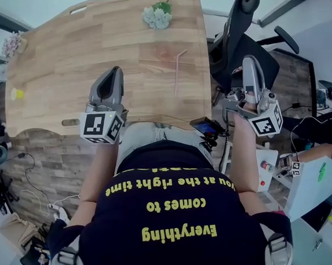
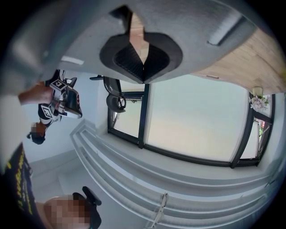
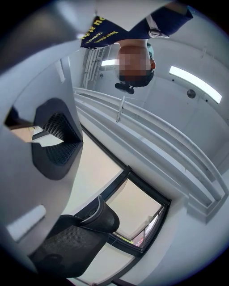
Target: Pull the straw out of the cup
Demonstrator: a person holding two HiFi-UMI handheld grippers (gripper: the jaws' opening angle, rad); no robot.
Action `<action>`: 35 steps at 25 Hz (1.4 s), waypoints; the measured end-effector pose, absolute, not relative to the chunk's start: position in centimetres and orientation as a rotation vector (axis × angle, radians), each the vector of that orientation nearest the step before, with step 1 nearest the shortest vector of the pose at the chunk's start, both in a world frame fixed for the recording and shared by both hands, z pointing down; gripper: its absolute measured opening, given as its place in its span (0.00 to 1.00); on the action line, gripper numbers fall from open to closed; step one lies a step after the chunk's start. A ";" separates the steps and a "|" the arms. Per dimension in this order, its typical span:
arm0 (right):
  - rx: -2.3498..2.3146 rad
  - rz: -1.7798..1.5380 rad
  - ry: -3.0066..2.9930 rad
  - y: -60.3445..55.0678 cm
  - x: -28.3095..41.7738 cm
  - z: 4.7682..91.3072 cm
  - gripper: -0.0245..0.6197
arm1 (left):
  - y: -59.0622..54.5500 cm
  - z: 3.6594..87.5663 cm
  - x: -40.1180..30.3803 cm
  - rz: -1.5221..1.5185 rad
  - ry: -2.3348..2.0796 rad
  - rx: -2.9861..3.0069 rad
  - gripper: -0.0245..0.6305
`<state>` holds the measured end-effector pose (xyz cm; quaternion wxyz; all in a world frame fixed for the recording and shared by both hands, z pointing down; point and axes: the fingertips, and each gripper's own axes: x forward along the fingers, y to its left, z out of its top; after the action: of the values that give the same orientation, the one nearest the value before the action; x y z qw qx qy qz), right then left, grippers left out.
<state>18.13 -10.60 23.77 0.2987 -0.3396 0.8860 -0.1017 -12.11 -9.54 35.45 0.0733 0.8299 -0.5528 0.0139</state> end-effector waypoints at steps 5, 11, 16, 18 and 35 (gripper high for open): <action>-0.913 -0.267 2.368 -10.2 17.9 24.1 0.05 | -9.3 35.6 -12.0 0.047 -1.654 2.485 0.04; -0.970 -0.250 2.404 -10.4 17.5 25.0 0.05 | -9.2 35.7 -11.8 0.049 -1.652 2.482 0.04; -0.988 -0.246 2.417 -10.5 17.5 25.6 0.05 | -9.3 35.9 -11.7 0.050 -1.658 2.478 0.04; -0.991 -0.243 2.420 -10.5 17.5 25.7 0.05 | -9.3 35.9 -11.7 0.051 -1.662 2.476 0.04; -0.966 -0.228 2.448 -10.7 17.1 25.7 0.05 | -9.5 35.7 -11.2 0.064 -1.660 2.481 0.04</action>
<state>17.07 -10.68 25.65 0.2475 -0.3545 0.8978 -0.0837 -11.21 -9.45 35.69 0.0776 0.8284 -0.5543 0.0212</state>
